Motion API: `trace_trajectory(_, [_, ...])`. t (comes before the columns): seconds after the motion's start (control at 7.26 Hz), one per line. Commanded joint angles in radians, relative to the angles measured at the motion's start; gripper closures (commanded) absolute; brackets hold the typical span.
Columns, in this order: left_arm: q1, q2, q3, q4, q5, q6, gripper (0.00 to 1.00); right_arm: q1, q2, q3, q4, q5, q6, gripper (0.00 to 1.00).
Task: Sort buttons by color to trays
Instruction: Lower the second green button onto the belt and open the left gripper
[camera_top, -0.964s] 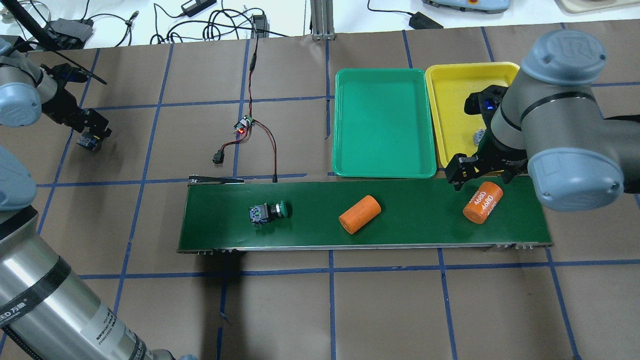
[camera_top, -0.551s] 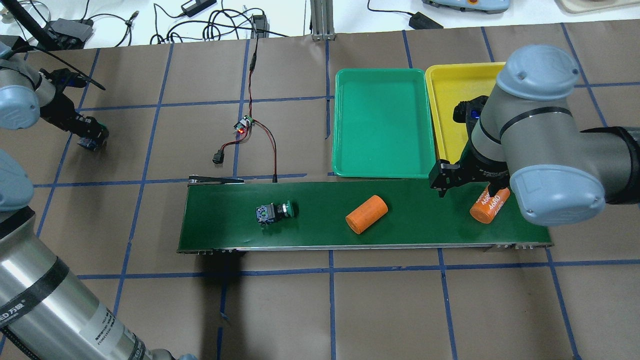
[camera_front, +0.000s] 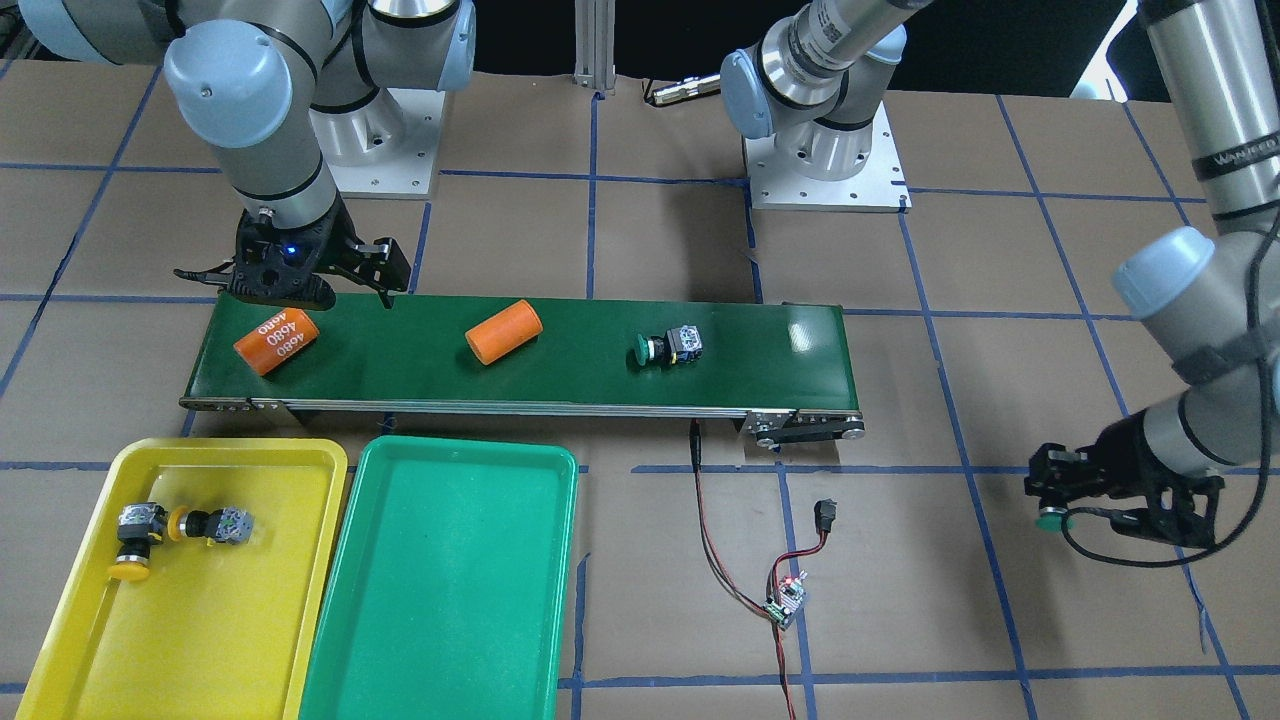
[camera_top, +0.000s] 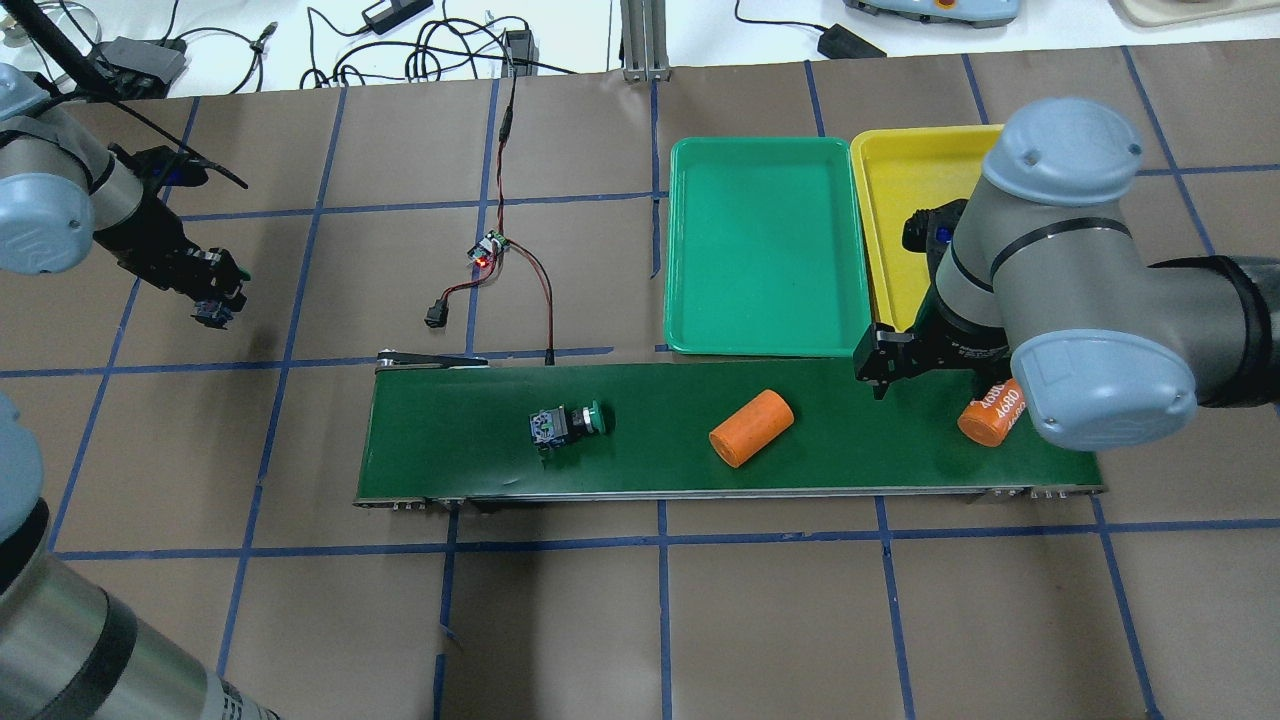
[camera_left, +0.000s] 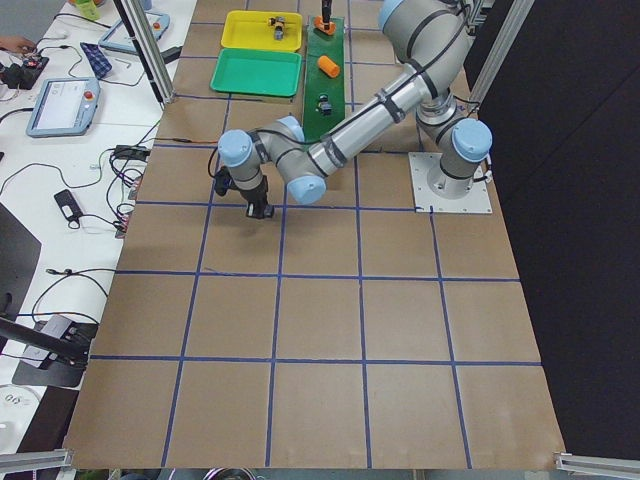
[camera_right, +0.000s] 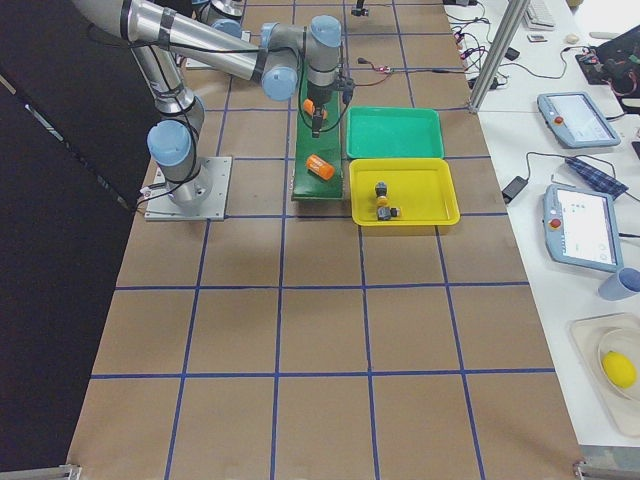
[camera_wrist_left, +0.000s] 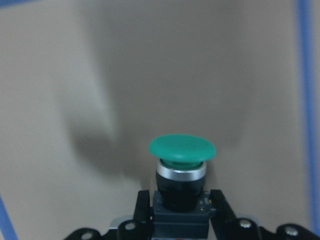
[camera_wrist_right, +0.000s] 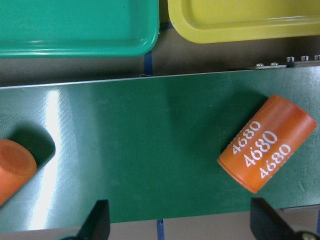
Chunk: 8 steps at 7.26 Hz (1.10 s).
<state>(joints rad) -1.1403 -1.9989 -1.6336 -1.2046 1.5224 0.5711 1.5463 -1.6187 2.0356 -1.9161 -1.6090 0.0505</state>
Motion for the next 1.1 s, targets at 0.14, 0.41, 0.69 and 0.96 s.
trace_trajectory(0.14, [-0.34, 0.303, -0.231, -0.063, -0.067, -0.429, 1.0, 0.001, 0.036, -0.018, -0.003, 0.007, 0.002, 0.0])
trace_trajectory(0.41, [-0.468, 0.323, -0.395, 0.087, -0.076, -0.65, 1.0, 0.001, 0.034, -0.017, 0.0, 0.032, 0.011, 0.0])
trace_trajectory(0.69, [-0.568, 0.312, -0.428, 0.125, -0.068, -0.741, 0.86, 0.005, 0.031, -0.023, -0.001, 0.04, 0.005, 0.0])
trace_trajectory(0.96, [-0.566, 0.321, -0.402, 0.132, -0.067, -0.723, 0.0, 0.003, 0.031, -0.023, 0.0, 0.038, -0.004, 0.0])
